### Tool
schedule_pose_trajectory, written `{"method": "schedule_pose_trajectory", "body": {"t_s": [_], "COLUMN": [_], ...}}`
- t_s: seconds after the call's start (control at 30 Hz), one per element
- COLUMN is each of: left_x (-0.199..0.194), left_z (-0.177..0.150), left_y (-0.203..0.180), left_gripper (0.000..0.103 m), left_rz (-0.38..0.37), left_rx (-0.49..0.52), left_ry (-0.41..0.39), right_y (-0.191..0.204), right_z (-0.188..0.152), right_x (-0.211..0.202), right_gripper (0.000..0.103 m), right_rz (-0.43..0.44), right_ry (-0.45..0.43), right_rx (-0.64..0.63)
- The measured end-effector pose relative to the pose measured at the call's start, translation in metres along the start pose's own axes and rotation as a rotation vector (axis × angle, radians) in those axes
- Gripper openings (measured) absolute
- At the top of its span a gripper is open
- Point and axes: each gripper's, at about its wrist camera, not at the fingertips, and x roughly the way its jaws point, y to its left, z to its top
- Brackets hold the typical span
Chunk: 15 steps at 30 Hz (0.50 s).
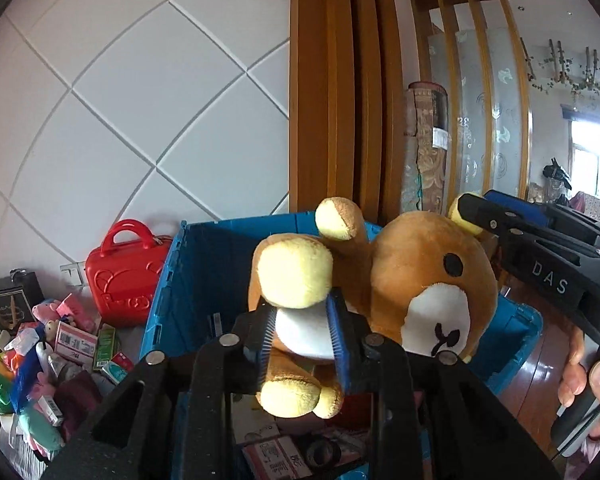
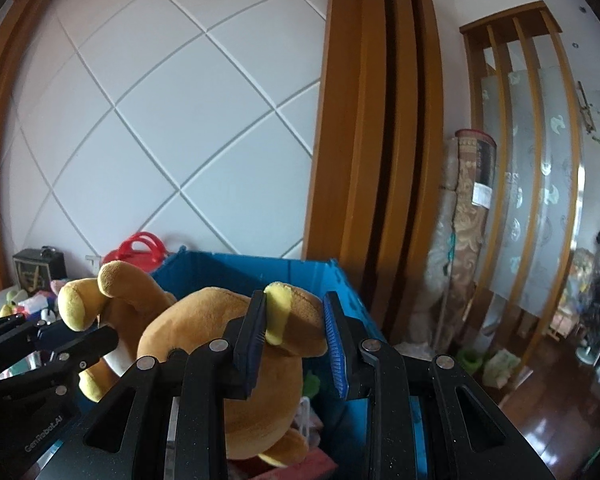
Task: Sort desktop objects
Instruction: 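Carry the teddy bear with both grippers over the blue crate, then open both grippers to drop the teddy bear into the crate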
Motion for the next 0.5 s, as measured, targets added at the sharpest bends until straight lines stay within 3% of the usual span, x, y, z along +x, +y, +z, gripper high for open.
{"method": "schedule_pose_trajectory", "body": {"t_s": [0.07,0.13,0.3,0.5], "left_x": [0.003,-0.002,-0.014,-0.03], "left_z": [-0.005,-0.008,-0.009,-0.011], "left_y": [-0.004,-0.003,0.001,0.011], "left_gripper": [0.063,0.076,0.083,0.089], "left_rz": [0.026,0.041,0.07,0.103], "left_rx": [0.006,0.004,0.006,-0.018], "left_ry": [-0.001,-0.023,-0.051,-0.064], "right_y": [-0.005,-0.01,-0.004,0.003], "right_z": [-0.007,-0.011,-0.017,-0.022], "right_x": [-0.001,-0.003,-0.024,-0.038], "right_gripper": [0.041,0.087,0.103,0.103], "right_rz": [-0.043,-0.075,-0.113,-0.111], "right_ry": [-0.005,-0.013,-0.078,-0.099], "right_rx": [0.001,0.005,-0.021,-0.003]}}
